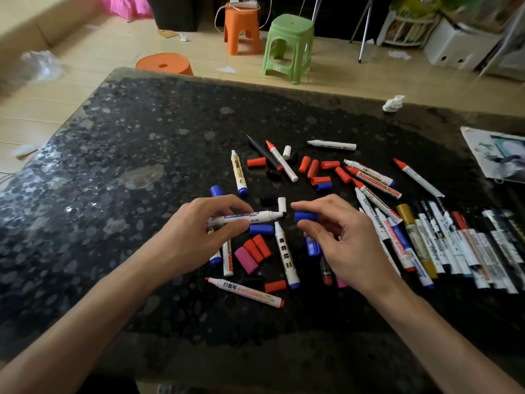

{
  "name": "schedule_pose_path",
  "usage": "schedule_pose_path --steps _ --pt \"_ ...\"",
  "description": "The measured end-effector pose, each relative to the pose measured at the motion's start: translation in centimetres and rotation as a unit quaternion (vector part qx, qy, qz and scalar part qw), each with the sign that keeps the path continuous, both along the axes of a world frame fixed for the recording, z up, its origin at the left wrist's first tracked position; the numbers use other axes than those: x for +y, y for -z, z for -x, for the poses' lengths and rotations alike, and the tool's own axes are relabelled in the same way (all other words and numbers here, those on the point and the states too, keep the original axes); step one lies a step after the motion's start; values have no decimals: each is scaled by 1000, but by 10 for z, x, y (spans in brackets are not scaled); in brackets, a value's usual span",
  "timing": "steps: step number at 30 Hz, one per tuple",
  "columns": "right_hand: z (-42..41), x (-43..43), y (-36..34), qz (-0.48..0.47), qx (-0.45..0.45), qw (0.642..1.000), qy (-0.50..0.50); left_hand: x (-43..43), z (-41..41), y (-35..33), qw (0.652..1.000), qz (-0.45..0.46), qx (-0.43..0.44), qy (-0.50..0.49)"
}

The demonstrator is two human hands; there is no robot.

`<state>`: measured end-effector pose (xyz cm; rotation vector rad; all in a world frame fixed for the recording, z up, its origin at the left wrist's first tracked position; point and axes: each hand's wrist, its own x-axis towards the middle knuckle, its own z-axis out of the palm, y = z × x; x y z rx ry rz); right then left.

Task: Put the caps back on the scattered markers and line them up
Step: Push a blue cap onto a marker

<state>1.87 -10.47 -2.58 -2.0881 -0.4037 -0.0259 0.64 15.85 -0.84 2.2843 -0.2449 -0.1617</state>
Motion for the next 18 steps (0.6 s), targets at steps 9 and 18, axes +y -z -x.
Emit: schedule_pose_path --steps 9,18 --pt "7 4 -9 -13 -10 1000 9 -5 -1 -3 999 16 -8 26" --pt "15 8 -11 21 -41 999 1 -16 3 -3 998 24 -57 17"
